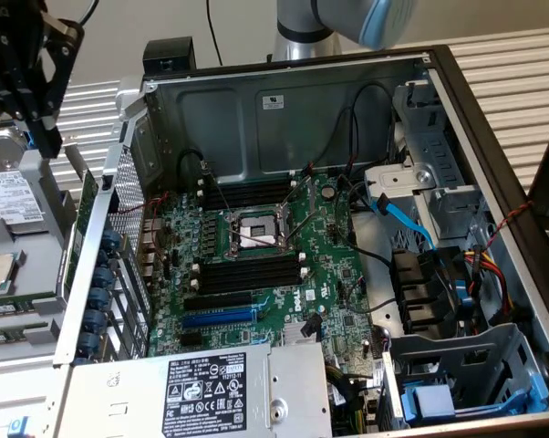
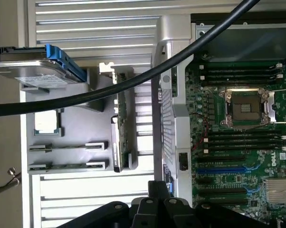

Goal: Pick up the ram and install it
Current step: 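Reach for the ram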

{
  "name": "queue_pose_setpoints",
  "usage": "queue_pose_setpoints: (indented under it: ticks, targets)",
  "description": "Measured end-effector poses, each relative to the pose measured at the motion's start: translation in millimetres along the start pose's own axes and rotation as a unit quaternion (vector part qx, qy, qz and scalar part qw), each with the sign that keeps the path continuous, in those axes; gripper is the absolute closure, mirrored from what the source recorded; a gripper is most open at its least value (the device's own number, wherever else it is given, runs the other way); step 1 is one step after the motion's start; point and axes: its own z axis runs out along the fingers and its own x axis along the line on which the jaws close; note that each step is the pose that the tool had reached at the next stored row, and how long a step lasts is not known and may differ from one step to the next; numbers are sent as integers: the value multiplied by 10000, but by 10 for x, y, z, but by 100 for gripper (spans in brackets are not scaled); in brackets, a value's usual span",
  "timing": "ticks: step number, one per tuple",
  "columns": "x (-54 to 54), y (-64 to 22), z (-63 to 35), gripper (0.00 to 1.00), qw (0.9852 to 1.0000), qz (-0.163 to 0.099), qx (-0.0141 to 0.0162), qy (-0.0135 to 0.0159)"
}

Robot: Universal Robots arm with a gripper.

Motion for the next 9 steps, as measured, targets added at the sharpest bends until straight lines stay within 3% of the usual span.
queue_pose_setpoints:
  ticks: [9]
  targets:
    - [258,81,34,89,10000,0,0,1]
